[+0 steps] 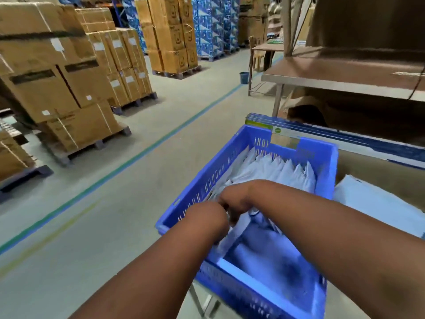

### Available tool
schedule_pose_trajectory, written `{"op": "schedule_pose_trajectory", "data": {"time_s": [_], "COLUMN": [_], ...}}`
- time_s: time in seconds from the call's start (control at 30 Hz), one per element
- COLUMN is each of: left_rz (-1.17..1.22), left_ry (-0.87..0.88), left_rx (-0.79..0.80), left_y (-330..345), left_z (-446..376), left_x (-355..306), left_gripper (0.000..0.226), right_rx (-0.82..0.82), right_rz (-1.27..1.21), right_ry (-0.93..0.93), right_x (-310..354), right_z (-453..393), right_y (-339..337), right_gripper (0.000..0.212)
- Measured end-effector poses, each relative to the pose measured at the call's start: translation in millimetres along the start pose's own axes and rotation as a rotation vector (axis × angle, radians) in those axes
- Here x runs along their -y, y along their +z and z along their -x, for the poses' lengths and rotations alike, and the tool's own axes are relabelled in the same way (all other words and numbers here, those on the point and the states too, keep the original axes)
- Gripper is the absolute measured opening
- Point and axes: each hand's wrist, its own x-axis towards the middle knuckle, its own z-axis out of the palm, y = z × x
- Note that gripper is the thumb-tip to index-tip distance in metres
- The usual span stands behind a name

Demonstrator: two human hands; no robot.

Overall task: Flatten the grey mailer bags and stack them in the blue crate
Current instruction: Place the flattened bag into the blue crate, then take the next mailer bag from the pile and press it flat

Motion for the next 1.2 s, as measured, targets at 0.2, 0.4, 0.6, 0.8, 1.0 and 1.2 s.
{"op": "schedule_pose_trajectory", "data": {"time_s": [0.2, 0.4, 0.6, 0.8, 1.0, 1.2], "left_rz": [0.051, 0.092, -0.053, 0.055, 0.0, -0.044], "left_ry": [-0.064, -0.131, -0.026, -0.092, 0.042, 0.242], "left_rx": [-0.173, -0.102, -0.158, -0.272, -0.471, -0.611], "left_y": [2.3, -6.6, -14.8, -49.1, -93.6, -103.6], "left_z": [-12.2, -0.2, 26.1, 40.3, 67.2, 81.8], "left_x": [2.5, -1.6, -10.6, -45.9, -130.9, -252.5], "left_gripper": [0.044, 0.058, 0.073, 0.075, 0.049, 0.038], "right_rx": [-0.285, -0.339, -0.262, -0.335, -0.405, -0.475], "right_rz": [0.115, 0.211, 0.16, 0.16, 0.084, 0.008], "right_ry": [-0.092, -0.125, -0.058, -0.038, 0.082, 0.252], "right_x": [4.3, 8.4, -9.7, -36.1, -74.7, -144.6], "right_z": [-14.1, -0.8, 26.4, 104.5, 199.8, 308.2], "right_y": [-5.0, -0.4, -6.3, -5.6, 8.0, 53.9], "right_gripper": [0.022, 0.022, 0.038, 0.049, 0.033, 0.024]}}
